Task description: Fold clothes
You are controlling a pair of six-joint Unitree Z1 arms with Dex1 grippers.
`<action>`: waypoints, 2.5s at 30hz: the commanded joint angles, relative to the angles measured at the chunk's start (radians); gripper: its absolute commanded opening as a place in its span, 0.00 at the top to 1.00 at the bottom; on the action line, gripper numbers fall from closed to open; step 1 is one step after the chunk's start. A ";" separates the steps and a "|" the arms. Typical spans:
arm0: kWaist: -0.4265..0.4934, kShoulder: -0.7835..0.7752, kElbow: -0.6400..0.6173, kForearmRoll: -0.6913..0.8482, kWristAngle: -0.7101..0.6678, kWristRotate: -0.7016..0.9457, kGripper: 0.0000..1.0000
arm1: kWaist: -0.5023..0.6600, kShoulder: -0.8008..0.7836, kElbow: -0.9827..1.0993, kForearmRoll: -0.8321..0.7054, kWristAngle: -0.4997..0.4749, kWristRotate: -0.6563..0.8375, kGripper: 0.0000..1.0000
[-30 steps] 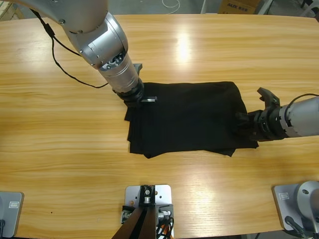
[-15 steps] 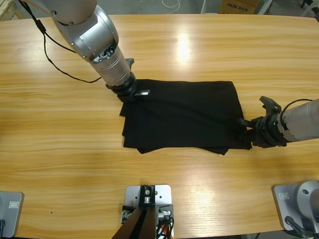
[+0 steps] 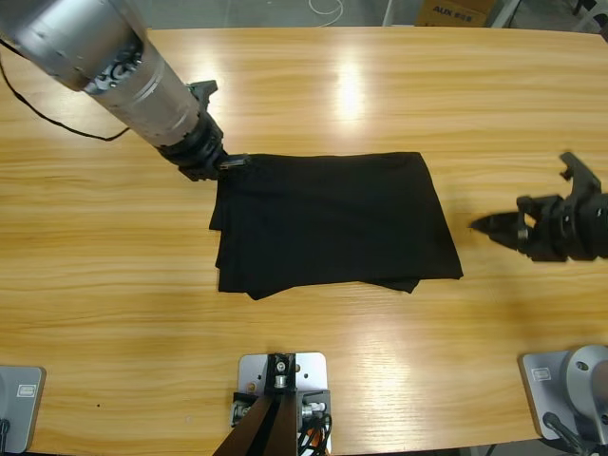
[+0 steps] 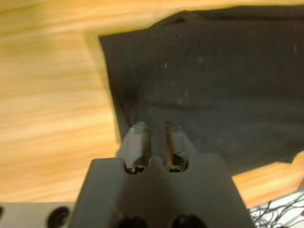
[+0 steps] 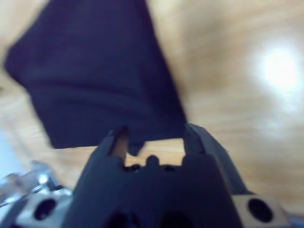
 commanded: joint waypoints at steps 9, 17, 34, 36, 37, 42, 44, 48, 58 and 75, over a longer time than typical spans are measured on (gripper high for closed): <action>-0.044 -0.228 0.330 0.029 0.038 -0.036 0.01 | -0.376 0.480 0.152 -0.462 0.416 -0.218 0.22; -0.036 -0.302 0.349 0.028 0.047 -0.072 0.02 | -0.364 0.697 0.255 -0.756 0.467 -0.217 0.36; -0.001 -0.332 0.374 0.028 0.063 -0.062 0.02 | -0.282 0.654 0.229 -0.497 0.468 -0.171 0.36; 0.001 -0.343 0.390 0.028 0.067 -0.062 0.02 | -0.265 0.691 0.231 -0.528 0.475 -0.173 0.36; 0.002 -0.348 0.399 0.028 0.067 -0.062 0.02 | -0.257 0.700 0.233 -0.550 0.473 -0.174 0.36; 0.005 -0.357 0.410 0.027 0.069 -0.062 0.02 | -0.239 0.752 0.246 -0.694 0.496 -0.190 0.64; 0.005 -0.357 0.407 0.026 0.069 -0.062 0.02 | -0.226 0.755 0.267 -0.759 0.497 -0.205 0.70; 0.005 -0.357 0.410 0.027 0.069 -0.062 0.02 | -0.226 0.741 0.295 -0.826 0.504 -0.230 1.00; 0.005 -0.362 0.429 0.026 0.068 -0.059 0.02 | -0.261 0.241 0.192 -0.321 0.234 -0.200 1.00; -0.010 -0.361 0.456 0.008 0.067 -0.057 0.02 | 0.204 0.221 -0.524 0.785 -0.728 -0.186 1.00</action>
